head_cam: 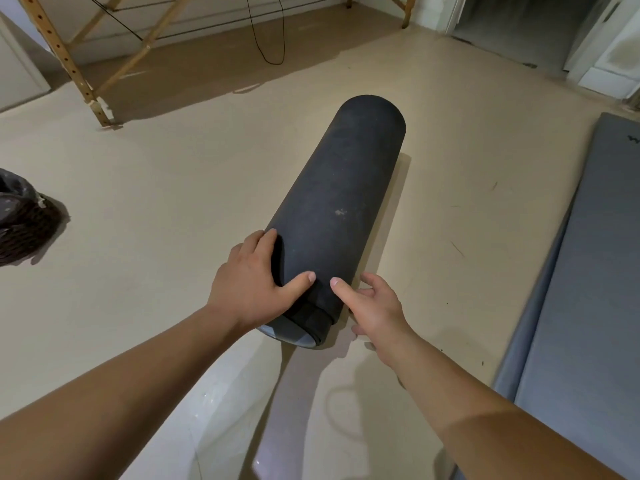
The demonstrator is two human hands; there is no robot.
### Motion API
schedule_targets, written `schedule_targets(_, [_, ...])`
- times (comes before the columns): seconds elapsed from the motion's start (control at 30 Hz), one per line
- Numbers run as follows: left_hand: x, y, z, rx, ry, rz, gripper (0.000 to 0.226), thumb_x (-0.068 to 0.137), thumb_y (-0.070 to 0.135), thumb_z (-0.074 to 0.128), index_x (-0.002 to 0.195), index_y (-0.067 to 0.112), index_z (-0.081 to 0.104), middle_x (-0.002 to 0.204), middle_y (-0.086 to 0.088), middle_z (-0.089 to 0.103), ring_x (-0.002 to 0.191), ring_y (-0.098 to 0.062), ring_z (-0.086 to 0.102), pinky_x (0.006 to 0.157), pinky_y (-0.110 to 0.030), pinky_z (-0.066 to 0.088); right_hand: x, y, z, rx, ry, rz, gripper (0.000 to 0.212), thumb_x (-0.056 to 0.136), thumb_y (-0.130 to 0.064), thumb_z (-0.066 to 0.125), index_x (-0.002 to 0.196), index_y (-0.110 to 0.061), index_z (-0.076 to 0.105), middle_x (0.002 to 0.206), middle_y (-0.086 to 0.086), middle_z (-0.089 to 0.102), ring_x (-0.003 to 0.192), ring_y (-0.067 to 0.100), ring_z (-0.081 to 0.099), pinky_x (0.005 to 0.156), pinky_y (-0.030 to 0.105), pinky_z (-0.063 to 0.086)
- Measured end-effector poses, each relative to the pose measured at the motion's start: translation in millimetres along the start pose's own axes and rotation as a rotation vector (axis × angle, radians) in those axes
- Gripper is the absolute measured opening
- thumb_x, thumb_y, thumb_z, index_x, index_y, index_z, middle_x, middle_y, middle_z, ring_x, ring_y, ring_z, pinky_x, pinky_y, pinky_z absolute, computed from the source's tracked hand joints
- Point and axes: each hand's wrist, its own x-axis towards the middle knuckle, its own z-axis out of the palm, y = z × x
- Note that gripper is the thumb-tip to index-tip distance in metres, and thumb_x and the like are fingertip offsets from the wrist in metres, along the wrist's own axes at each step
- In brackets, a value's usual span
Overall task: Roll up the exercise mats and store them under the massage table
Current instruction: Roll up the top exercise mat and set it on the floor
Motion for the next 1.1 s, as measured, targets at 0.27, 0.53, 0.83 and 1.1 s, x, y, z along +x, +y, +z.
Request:
schedule_targets(0.27, [-1,-5,3,-0.024,-0.026,-0.049,0.087,0.078,0.082,0.048,0.146,0.028,0.046,0.148,0.002,0.052,0.127,-0.024,0.052,0.091,-0.045,0.057,-1,-7,-2,-0.002,-0.020,-0.006,0.056,0.090,-0.061,0.075,0.135,-0.035,0.056,0.101,-0.026,0.057,0.117,0.029,0.067,0.101,0.047,0.056])
schedule_targets(0.53, [-1,-5,-1,-0.003,0.018,-0.052,0.092,0.079,0.085,0.046,0.150,0.026,0.045,0.148,0.001,0.053,0.130,-0.026,0.053,0.094,-0.047,0.056,-8,-7,-5,-0.011,-0.046,-0.029,0.067,0.094,-0.059,0.072,0.150,-0.030,0.052,0.125,-0.011,0.058,0.124,0.028,0.064,0.091,0.039,0.050])
schedule_targets(0.83, [-4,-12,-12,-0.007,-0.010,-0.078,0.082,0.078,0.081,0.048,0.142,0.030,0.052,0.141,0.002,0.057,0.123,-0.023,0.055,0.090,-0.045,0.059,-14,-11,-3,-0.027,-0.063,-0.069,0.061,0.094,-0.059,0.071,0.144,-0.028,0.056,0.134,-0.004,0.063,0.121,0.028,0.062,0.089,0.039,0.048])
schedule_targets(1.1, [-6,-19,-5,-0.057,-0.067,-0.132,0.083,0.072,0.081,0.051,0.138,0.032,0.051,0.137,0.001,0.055,0.120,-0.024,0.053,0.092,-0.047,0.059,-17,-13,1,-0.057,-0.060,-0.050,0.051,0.098,-0.054,0.069,0.139,-0.026,0.059,0.125,0.000,0.066,0.098,0.019,0.066,0.061,0.028,0.044])
